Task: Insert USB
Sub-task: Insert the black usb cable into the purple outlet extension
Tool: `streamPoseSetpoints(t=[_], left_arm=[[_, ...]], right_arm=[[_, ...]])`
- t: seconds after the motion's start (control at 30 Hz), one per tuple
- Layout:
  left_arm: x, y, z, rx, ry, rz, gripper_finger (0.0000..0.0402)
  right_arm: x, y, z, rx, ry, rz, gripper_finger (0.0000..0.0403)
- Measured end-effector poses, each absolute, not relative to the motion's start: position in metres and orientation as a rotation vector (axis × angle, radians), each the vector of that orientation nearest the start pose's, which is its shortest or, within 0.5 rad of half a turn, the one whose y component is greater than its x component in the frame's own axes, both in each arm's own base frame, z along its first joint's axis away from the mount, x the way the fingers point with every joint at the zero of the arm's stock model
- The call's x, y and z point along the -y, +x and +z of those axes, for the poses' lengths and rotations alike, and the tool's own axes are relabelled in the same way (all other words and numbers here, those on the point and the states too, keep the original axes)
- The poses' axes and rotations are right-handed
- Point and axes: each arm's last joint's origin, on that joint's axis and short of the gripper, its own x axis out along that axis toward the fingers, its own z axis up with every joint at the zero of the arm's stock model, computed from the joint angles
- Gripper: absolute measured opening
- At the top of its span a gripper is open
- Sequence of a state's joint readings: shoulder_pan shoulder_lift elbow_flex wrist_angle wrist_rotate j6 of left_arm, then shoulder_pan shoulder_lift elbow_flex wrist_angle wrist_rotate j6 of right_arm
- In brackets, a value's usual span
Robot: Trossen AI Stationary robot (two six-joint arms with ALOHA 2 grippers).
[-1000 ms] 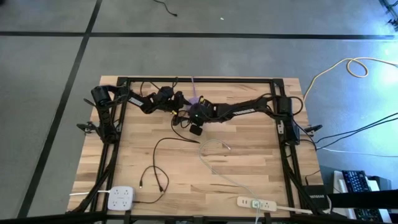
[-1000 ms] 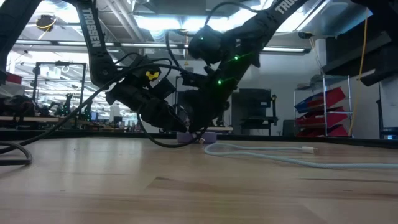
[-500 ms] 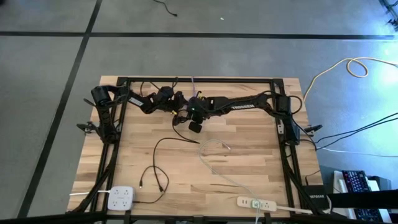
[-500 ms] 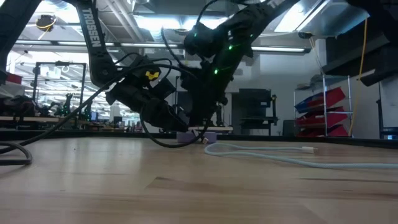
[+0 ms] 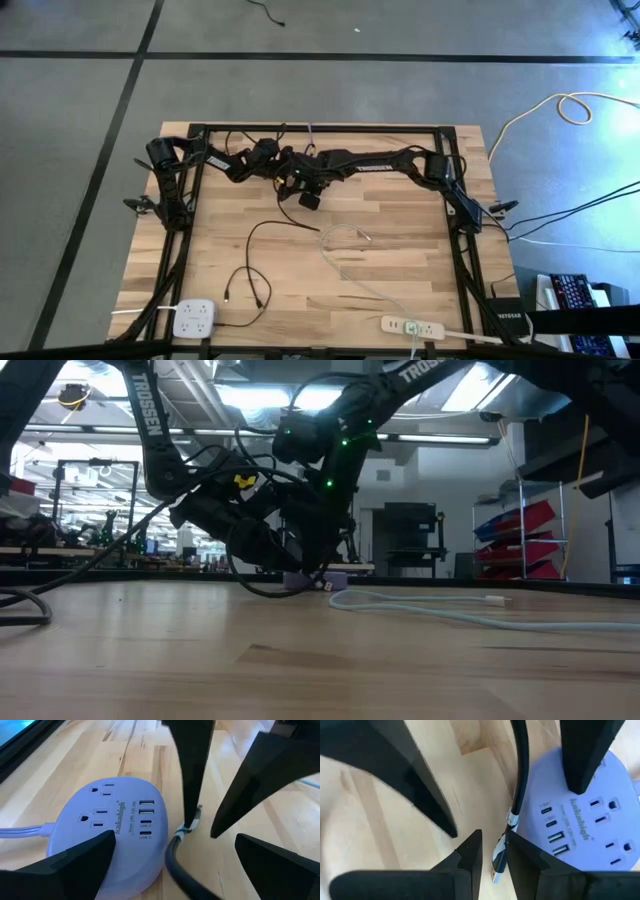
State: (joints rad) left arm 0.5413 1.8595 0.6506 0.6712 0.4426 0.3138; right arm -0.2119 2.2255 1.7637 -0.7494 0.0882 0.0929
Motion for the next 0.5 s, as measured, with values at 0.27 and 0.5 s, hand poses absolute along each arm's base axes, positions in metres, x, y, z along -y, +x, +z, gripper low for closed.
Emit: streamPoseSetpoints(t=[0.27,0.5], left_arm=[[-0.1535,0.2795,0.1005,-0.482,0.049,0.020,0.0400],[-0.1535,0.2795,0.1005,-0.482,0.049,0.020,0.0400]], right_arm=[[0.0984,0.4498,0.1733,-1.207,0.176,-0.290,0.0065],[0.0986,0.4498,0.1733,-1.205,0.182,-0.300,0.0065]])
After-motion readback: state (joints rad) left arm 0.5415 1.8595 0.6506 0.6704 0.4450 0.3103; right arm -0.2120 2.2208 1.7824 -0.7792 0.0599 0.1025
